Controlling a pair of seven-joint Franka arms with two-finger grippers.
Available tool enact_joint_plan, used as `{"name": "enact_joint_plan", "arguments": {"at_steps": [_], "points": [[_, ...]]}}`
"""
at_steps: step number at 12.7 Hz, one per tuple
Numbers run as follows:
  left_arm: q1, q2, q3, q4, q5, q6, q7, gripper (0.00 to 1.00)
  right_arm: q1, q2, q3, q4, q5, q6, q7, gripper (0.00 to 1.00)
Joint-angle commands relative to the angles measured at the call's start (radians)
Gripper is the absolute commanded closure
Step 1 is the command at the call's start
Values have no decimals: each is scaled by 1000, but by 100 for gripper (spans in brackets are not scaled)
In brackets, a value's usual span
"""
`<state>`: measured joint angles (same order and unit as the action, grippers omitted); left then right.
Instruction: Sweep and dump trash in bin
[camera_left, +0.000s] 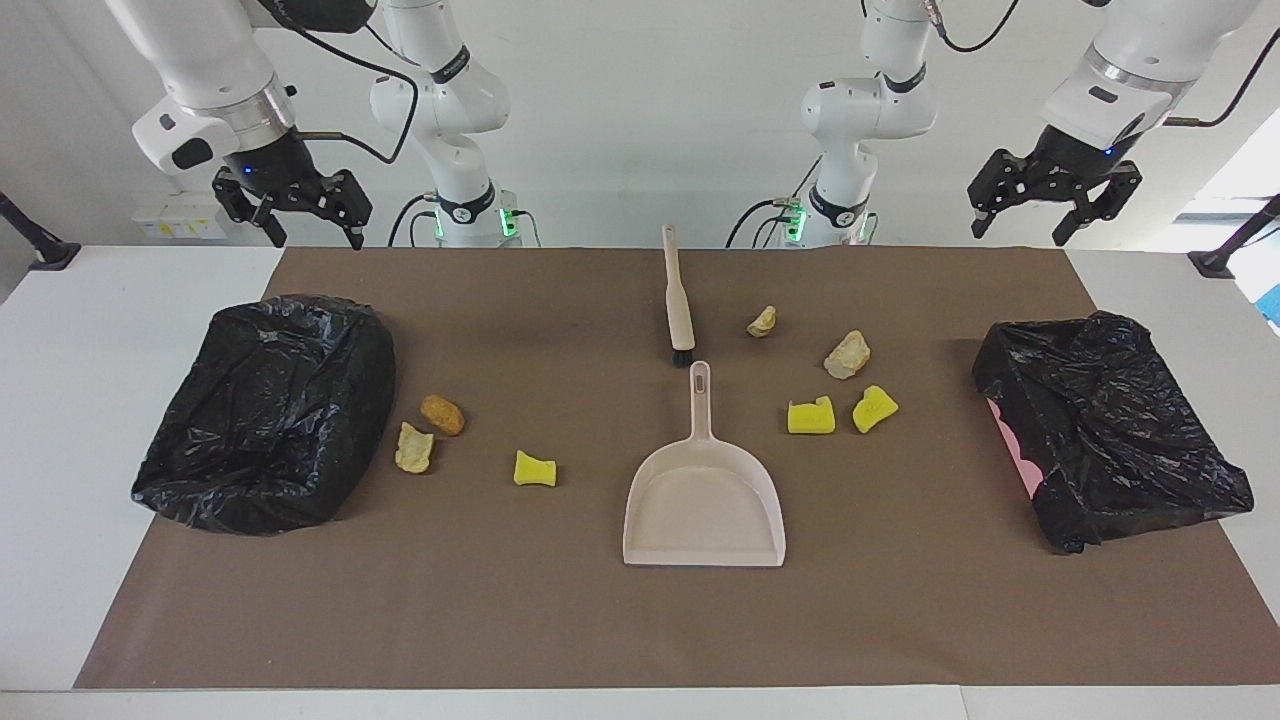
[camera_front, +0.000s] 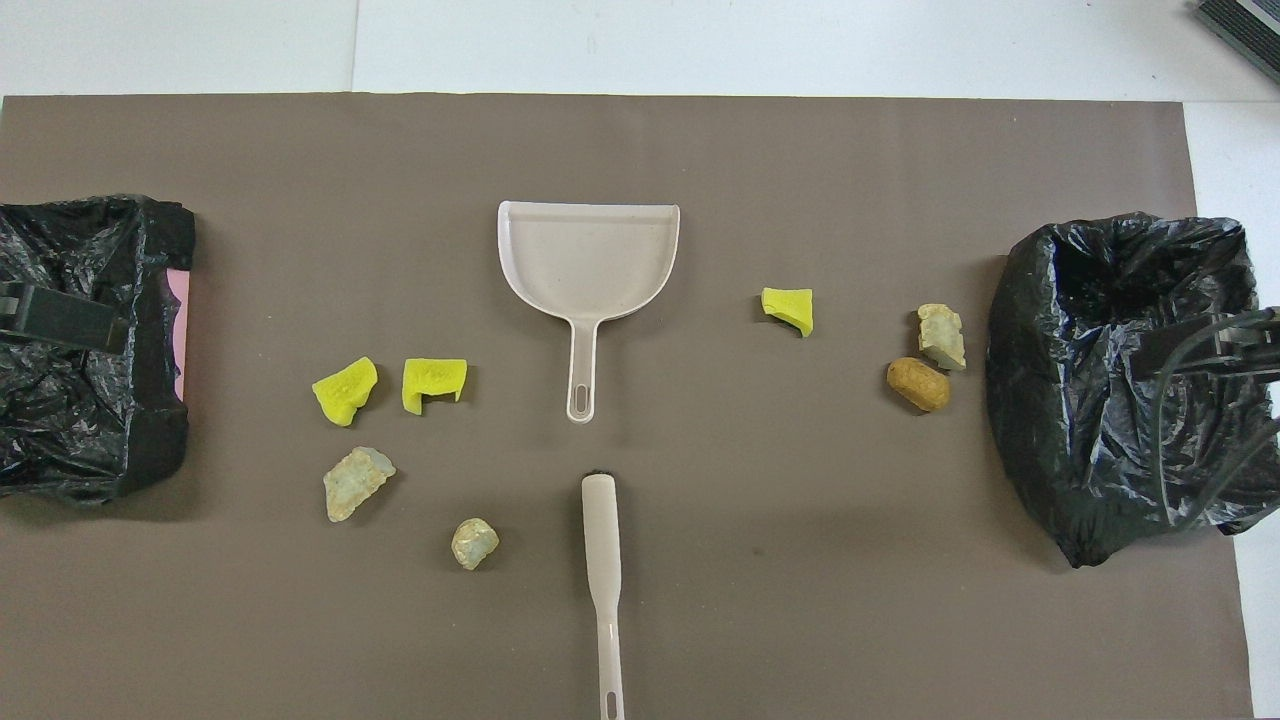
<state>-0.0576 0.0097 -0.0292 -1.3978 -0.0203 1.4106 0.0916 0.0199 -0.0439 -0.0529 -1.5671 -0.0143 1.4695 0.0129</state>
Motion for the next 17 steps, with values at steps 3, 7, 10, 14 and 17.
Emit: {"name": "enact_joint_plan", "arguments": {"at_steps": [3, 7, 10, 14, 17], "points": [[16, -42, -11, -49, -1, -1, -4, 0, -3, -2, 2, 10, 0, -18, 9, 0], [15, -43, -8, -53, -1, -9, -9, 0, -3, -5, 2, 2, 2, -17, 4, 0], [9, -56, -11, -75, -1, 1, -12, 0, -5, -16, 1, -11, -1, -15, 4, 0], [-2, -175, -55, -267, -12, 63, -15, 0, 2, -14, 4, -24, 4, 38, 15, 0], [-2, -266, -130, -429, -56, 138, -94, 0, 3, 31, 4, -16, 65, 75, 18, 0]]}}
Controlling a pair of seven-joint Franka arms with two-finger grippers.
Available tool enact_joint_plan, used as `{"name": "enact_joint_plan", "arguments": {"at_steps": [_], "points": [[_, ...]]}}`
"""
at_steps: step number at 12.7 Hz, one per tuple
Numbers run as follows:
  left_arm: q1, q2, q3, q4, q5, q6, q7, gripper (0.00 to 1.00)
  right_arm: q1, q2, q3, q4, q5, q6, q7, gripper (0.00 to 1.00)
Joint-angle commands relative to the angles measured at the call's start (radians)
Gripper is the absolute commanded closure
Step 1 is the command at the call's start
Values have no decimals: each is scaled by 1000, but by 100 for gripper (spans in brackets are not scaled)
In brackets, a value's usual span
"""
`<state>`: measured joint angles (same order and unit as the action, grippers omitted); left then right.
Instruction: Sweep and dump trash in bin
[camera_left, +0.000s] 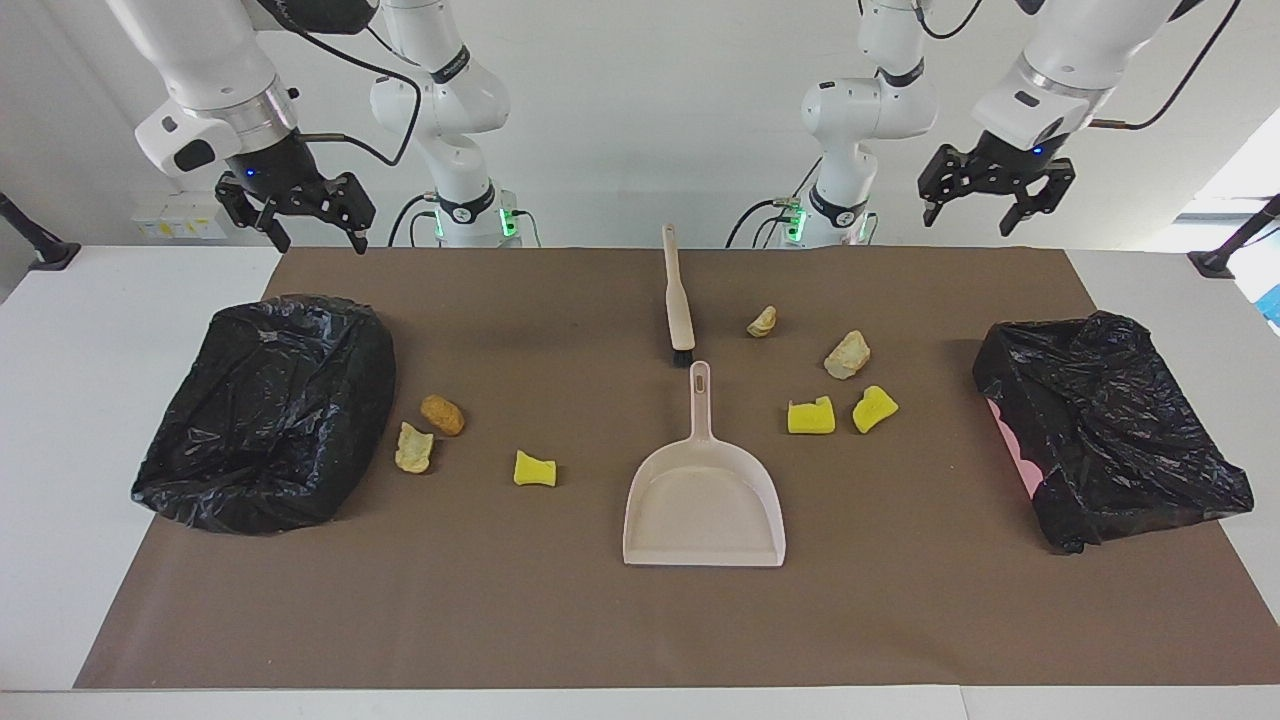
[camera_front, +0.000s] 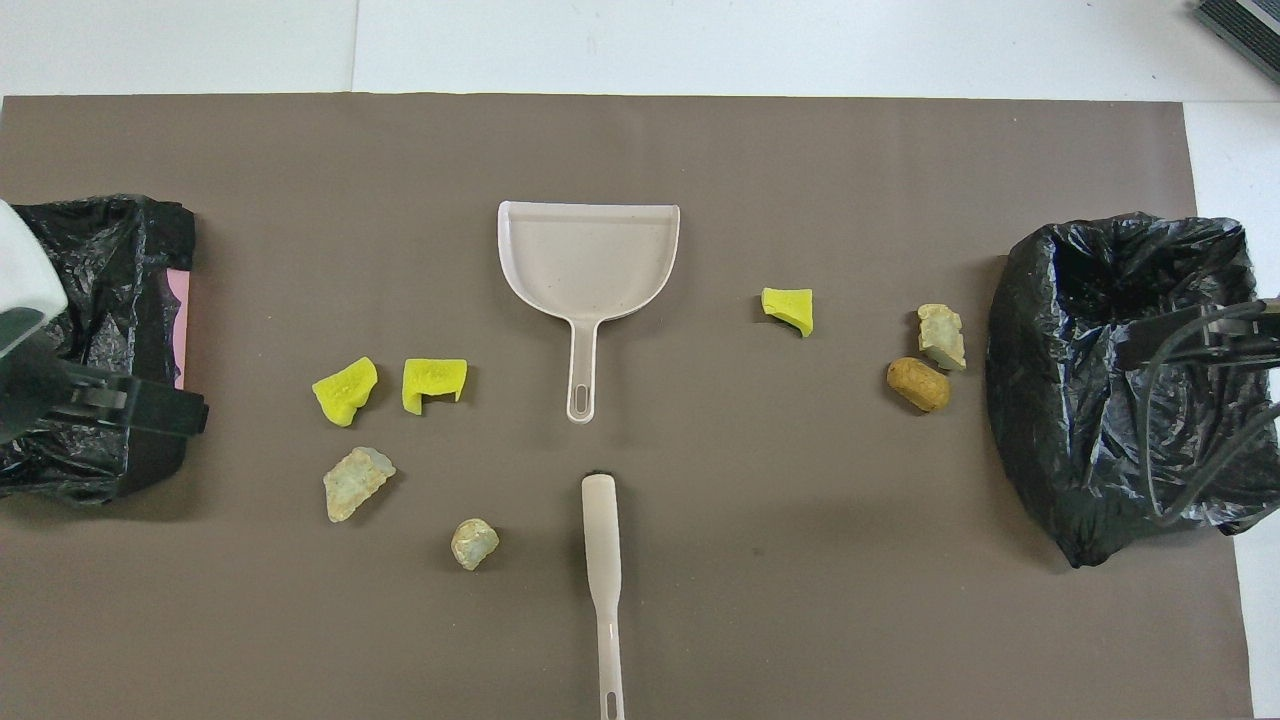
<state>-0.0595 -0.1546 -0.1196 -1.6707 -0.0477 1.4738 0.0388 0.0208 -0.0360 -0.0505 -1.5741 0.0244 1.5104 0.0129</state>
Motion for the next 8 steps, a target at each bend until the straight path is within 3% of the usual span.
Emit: {"name": "enact_joint_plan", "arguments": {"at_steps": [1, 8], "points": [[0, -132, -66, -209, -30, 101, -59, 0, 14, 48, 4, -6, 20, 43, 18, 0], [-2, -223, -357, -495, -174, 319, -327, 0, 171, 300, 9, 175, 15, 128, 175, 0]]}}
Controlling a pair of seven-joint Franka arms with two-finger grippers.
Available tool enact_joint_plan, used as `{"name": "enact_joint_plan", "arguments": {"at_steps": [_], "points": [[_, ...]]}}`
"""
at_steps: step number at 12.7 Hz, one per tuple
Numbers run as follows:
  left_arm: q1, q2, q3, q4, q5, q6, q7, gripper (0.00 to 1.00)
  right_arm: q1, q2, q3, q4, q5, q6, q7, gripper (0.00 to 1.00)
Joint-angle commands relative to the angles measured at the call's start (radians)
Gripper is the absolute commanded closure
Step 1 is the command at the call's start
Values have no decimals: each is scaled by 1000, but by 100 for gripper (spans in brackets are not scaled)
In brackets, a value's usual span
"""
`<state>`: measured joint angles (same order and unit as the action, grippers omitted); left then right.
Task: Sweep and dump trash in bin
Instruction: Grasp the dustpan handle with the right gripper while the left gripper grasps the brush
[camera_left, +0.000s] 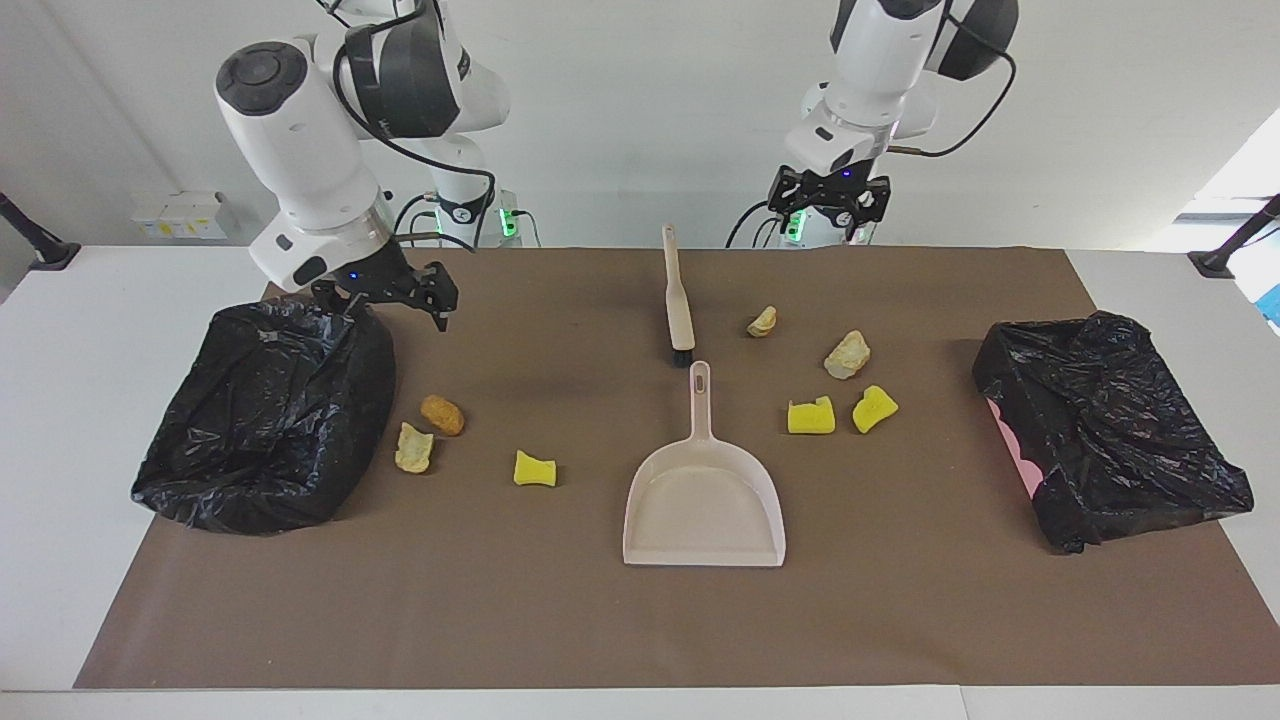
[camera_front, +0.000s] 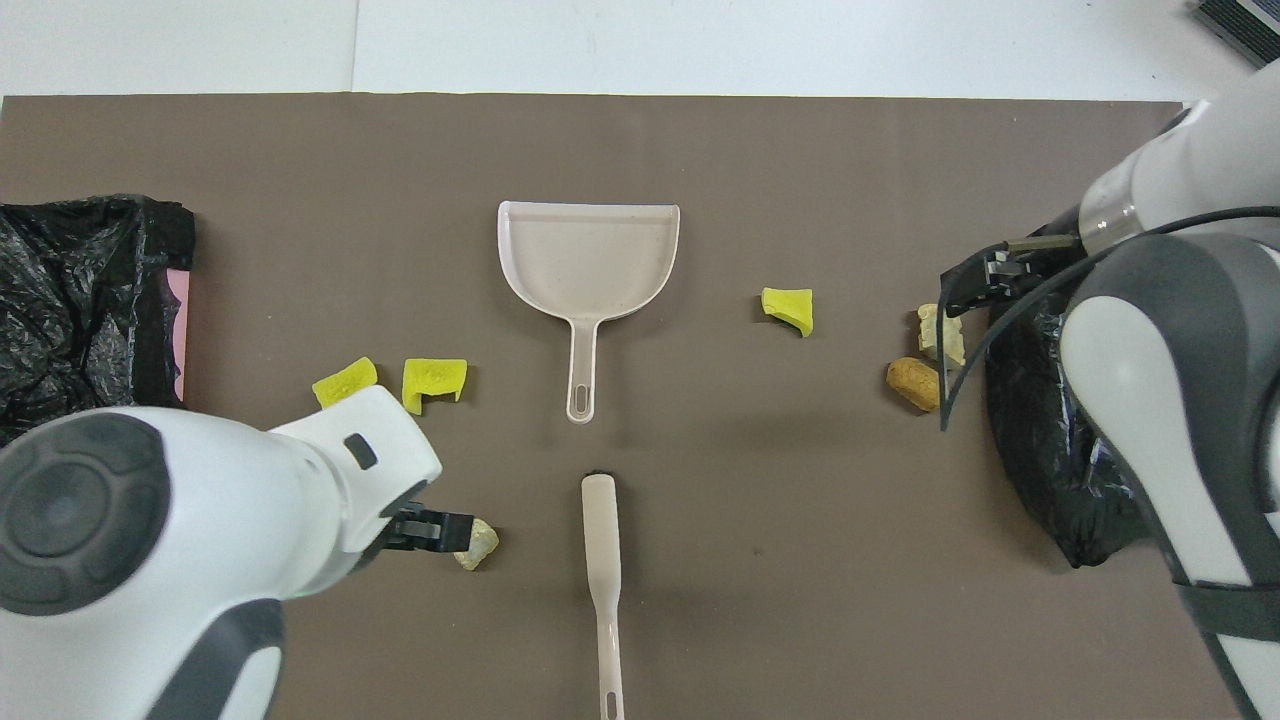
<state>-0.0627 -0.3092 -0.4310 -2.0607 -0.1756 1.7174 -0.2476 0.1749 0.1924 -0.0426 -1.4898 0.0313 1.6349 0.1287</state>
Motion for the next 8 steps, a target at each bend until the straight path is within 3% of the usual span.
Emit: {"name": "enact_joint_plan", "arguments": {"at_steps": [1, 6, 8], "points": [[1, -74, -89, -137, -62, 100, -64, 0, 44, 96, 1, 91, 12, 37, 100, 0], [1, -58, -283, -272, -128, 286, -163, 0, 171, 200, 10, 91, 19, 227, 280, 0], [-2, -56, -375, -329, -175, 370, -219, 0, 237, 281, 23, 141, 18, 301, 409, 0]]}}
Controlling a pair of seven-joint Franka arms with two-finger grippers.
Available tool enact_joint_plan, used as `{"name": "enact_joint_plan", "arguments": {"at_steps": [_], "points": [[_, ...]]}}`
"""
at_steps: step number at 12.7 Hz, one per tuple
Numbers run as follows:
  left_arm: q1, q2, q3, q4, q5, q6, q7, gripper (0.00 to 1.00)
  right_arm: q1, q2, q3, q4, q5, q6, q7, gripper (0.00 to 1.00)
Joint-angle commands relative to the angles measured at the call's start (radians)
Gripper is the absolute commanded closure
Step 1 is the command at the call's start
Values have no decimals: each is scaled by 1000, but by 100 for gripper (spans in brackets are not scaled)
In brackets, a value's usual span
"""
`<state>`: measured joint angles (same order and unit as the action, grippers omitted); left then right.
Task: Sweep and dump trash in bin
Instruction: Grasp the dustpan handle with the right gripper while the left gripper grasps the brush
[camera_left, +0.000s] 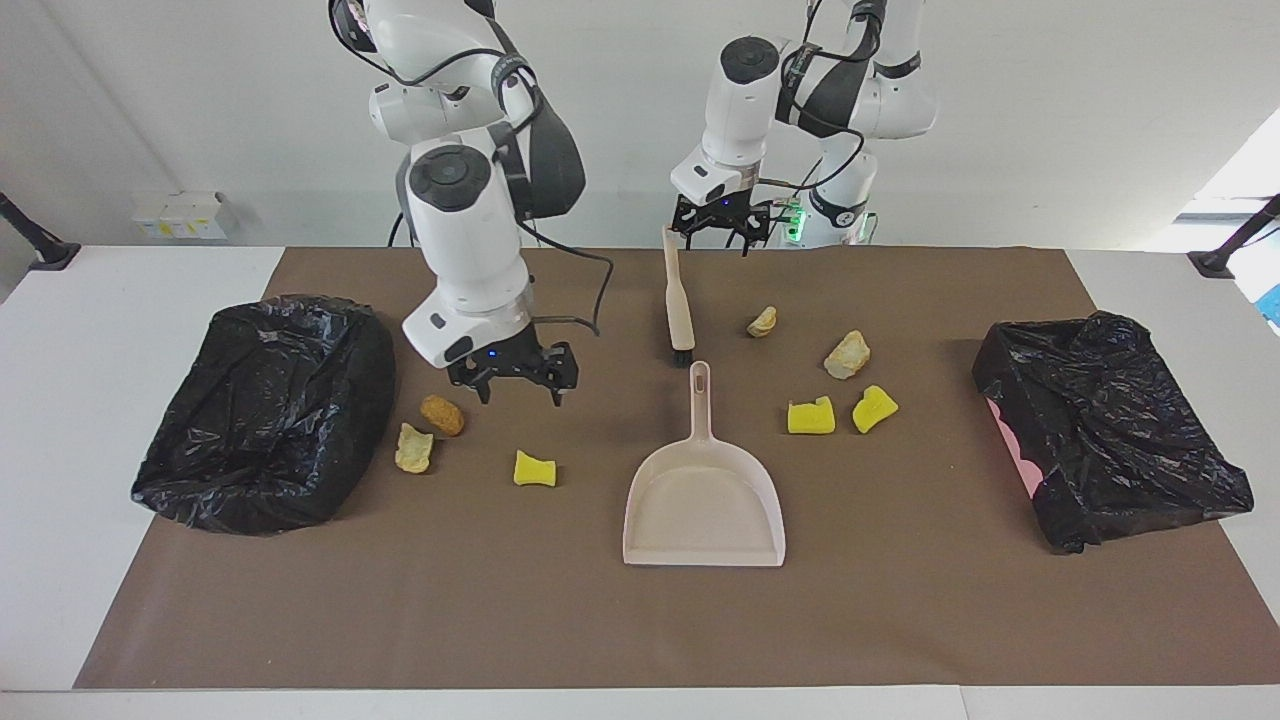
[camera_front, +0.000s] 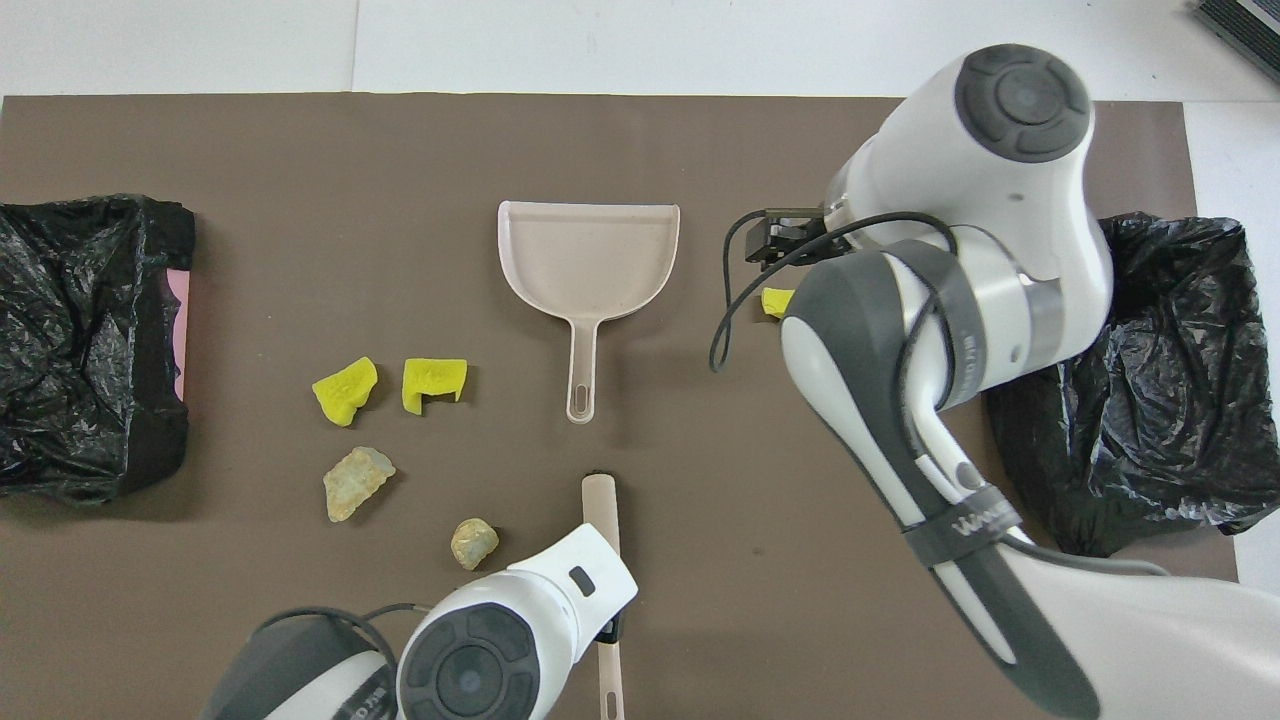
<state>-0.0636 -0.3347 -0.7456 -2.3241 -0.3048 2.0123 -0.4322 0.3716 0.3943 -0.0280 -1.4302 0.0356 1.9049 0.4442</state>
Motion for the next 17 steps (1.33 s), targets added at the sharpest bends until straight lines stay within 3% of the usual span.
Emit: {"name": "enact_joint_plan", "arguments": {"at_steps": [1, 4, 10, 12, 14, 15, 17], "points": [[-5, -30, -96, -82, -80, 100, -37, 0, 68, 128, 8, 135, 13, 32, 146, 0], [-10, 2, -170, -133, -120, 176, -37, 0, 160, 256, -4, 255, -2, 66, 241, 0], [-10, 118, -193, -150, -146, 238, -37, 1, 216, 264, 8, 194, -23, 152, 269, 0], [-9, 118, -192, -149, -148, 237, -37, 14, 237, 249, 14, 134, -22, 152, 264, 0], [-5, 120, -192, -141, -146, 233, -33, 58, 262, 247, 16, 111, -22, 135, 264, 0], [-2, 121, -192, -136, -146, 233, -33, 68, 262, 245, 16, 108, -20, 126, 263, 0], [5, 114, -189, -126, -143, 218, -33, 82, 257, 235, 28, 96, -17, 99, 252, 12]]}}
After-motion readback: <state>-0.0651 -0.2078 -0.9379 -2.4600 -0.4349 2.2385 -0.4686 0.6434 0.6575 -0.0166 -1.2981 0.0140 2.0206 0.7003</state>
